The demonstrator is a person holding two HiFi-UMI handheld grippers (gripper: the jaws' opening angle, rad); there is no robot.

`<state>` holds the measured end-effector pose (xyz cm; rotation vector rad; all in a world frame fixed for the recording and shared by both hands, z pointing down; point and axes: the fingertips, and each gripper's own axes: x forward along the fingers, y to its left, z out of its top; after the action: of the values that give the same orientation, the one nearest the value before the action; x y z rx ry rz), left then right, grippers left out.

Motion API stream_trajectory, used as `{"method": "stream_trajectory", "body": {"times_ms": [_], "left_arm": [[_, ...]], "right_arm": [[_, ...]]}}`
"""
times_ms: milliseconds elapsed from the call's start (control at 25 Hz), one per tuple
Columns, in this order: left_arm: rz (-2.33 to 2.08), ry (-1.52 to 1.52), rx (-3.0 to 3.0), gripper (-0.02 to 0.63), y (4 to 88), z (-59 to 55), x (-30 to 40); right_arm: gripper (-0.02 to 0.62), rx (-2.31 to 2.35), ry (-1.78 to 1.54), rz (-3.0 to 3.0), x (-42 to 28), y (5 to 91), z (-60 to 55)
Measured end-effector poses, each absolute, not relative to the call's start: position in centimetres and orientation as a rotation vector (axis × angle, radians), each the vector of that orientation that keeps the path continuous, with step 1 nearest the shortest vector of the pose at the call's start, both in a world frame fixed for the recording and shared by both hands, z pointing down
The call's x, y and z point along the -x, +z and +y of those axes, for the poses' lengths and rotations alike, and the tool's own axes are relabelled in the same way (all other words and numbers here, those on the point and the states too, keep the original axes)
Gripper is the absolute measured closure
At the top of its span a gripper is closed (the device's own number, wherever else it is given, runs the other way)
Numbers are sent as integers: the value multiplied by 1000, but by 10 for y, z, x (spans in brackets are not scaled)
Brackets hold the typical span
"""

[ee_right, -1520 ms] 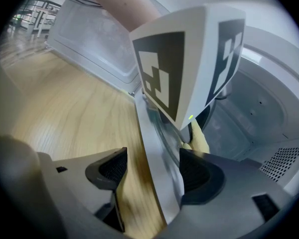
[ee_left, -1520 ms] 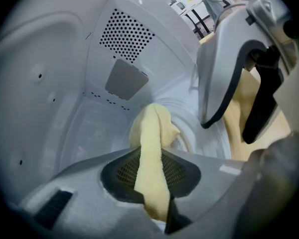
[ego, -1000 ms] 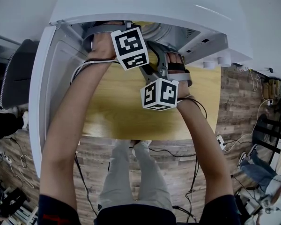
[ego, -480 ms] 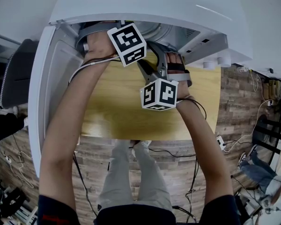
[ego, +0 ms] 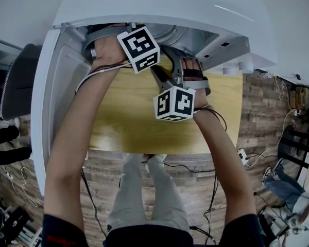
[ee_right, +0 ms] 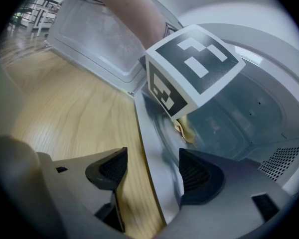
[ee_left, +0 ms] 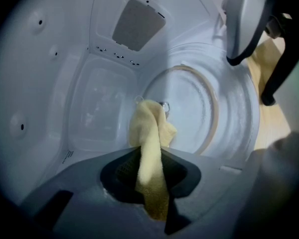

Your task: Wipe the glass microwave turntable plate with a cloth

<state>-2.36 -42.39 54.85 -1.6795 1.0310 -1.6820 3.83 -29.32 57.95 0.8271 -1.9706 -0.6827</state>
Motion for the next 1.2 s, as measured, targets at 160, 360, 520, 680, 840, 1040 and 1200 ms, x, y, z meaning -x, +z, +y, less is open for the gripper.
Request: {"method": "stream_trajectory", "body": {"times_ms": [160, 360, 520, 680, 840, 1040, 1200], "left_arm": [[1032, -1664, 1712, 546, 547, -425, 22], [1023, -1622, 1749, 546, 548, -425, 13], [982, -1602, 1774, 546, 547, -422, -1], [951, -1568, 1812, 547, 546, -418, -18], [917, -1543, 1833, 548, 546, -415, -31], [859, -1508, 1892, 548, 547, -407, -50], [830, -1460, 1932, 548, 546, -400, -65]], "right_arm": [[307, -831, -683, -1970, -37, 579, -294], [307, -836, -682, -1967, -38, 580, -293], [307, -841, -681, -1967, -37, 579, -294], [307, -842, -679, -1969, -36, 579, -293], [307, -842, -680, -1968, -37, 579, -294], [306, -839, -680, -1974, -37, 580, -294], [305, -846, -682, -1981, -38, 579, -294]]}}
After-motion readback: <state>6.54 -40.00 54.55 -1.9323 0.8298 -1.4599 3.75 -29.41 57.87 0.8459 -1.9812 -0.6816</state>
